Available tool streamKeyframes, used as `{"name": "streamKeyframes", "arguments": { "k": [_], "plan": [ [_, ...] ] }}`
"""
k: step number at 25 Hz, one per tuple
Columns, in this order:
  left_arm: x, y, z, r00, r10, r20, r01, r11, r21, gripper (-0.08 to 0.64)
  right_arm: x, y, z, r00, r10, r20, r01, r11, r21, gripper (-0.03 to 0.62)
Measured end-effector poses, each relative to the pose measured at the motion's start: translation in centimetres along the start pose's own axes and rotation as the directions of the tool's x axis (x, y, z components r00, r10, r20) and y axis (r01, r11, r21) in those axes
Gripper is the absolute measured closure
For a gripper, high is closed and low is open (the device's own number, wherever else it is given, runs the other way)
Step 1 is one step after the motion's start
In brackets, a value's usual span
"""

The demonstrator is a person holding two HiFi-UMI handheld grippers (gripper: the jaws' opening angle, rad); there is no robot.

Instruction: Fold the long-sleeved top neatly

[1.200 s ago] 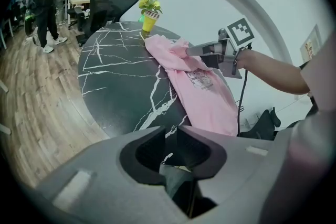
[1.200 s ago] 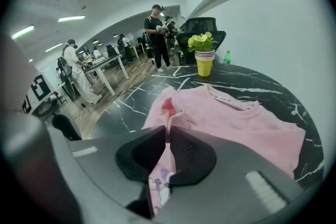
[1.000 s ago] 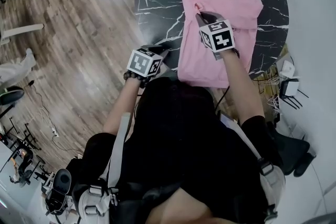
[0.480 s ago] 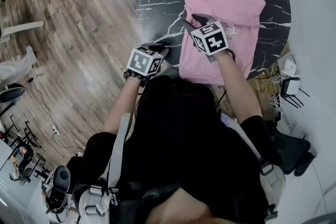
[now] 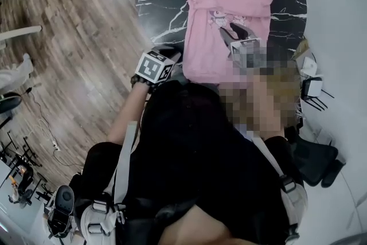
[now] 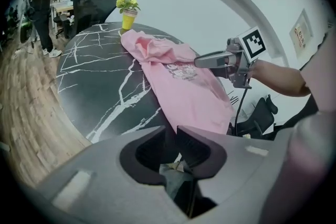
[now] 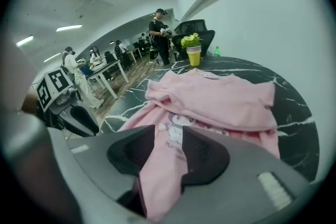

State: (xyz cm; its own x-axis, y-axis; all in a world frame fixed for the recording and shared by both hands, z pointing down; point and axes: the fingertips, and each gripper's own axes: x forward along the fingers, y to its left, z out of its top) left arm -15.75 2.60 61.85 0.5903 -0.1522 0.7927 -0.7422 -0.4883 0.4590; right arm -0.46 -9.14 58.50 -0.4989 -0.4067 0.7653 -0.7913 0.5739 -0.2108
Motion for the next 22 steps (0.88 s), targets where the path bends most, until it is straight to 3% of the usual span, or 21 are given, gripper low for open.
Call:
{"name": "streamKeyframes", "arguments": {
  "k": [5,11,17,22],
  "plan": [
    [0.7,-2.7,-1.3,1.0,0.018,0.003,-0.018,1.0,-0.001,0.472,-4.5,-4.0,-5.6,0.997,-0.078,-0.019,0.079,0.994,0.075,0.425],
    [1.9,-5.0,-3.8,0.996,0.082,0.038,-0.081,0.996,-0.034,0.459,-7.3,-5.6,-10.8,0.996,-0.092,-0.01,0.092,0.991,0.095,0.425],
    [1.9,-5.8,-7.5,0.984,0.166,0.06,-0.156,0.979,-0.133,0.413,-11.3,-6.7,-15.8,0.992,-0.129,-0.013,0.129,0.985,0.111,0.425],
    [2.2,-6.6,-8.5,0.98,0.138,0.146,-0.1,0.965,-0.242,0.372,-14.1,-7.7,-20.6,0.989,-0.145,-0.025,0.147,0.965,0.218,0.423]
  ]
}}
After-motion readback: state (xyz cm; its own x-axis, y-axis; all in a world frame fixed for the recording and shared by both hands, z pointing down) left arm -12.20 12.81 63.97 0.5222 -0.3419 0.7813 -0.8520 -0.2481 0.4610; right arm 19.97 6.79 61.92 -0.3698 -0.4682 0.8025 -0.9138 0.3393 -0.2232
